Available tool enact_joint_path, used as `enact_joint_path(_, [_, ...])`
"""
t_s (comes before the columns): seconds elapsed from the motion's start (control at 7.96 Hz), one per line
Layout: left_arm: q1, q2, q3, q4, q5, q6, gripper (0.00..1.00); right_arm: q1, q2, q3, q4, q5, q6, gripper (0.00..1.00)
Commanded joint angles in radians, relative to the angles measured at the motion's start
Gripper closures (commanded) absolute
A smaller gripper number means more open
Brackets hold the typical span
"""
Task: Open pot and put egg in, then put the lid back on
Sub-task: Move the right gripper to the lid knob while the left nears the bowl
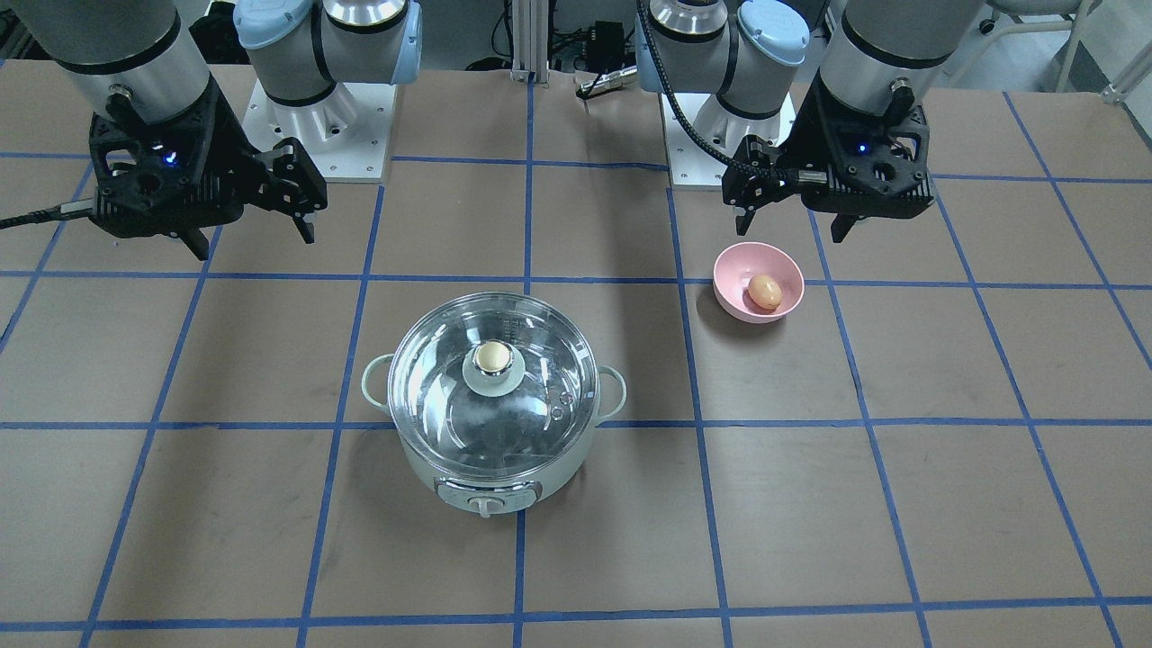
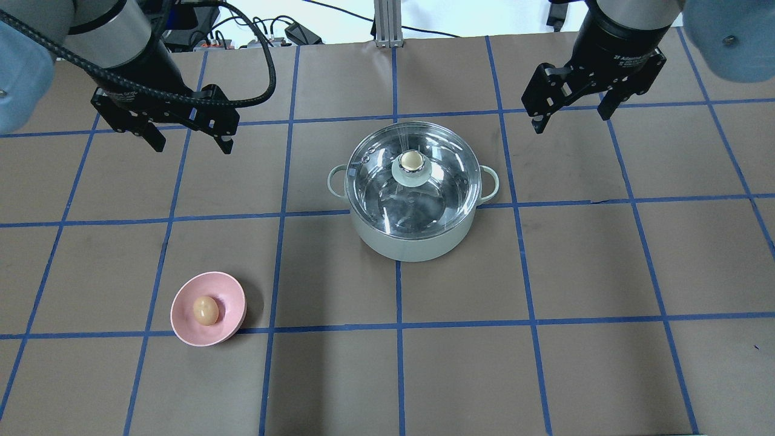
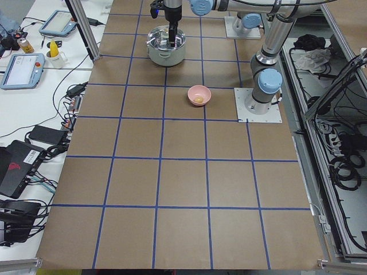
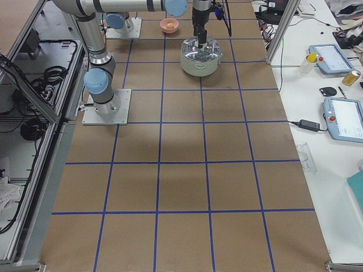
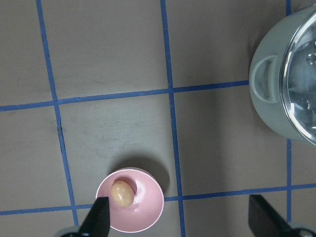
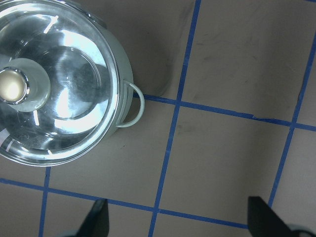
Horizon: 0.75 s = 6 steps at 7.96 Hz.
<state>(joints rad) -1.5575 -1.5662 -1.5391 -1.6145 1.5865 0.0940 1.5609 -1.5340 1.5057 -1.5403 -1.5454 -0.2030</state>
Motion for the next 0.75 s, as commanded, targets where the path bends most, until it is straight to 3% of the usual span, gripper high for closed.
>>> enact_joint_path(0.0, [0.001, 0.000, 0.004, 0.001, 0.003, 0.001, 0.00, -0.001, 0.000, 0.001, -0.003, -0.002, 0.001, 0.00])
enact_joint_path(0.38, [0.002, 0.003, -0.002, -0.001, -0.002, 0.001, 0.00, 0.001, 0.003, 0.002, -0.004, 0.014, 0.019, 0.00])
enact_joint_path(0.63, [0.008, 0.009, -0.013, 0.001, -0.003, 0.123, 0.00, 0.019, 0.009, 0.007, -0.058, 0.017, 0.097, 0.00])
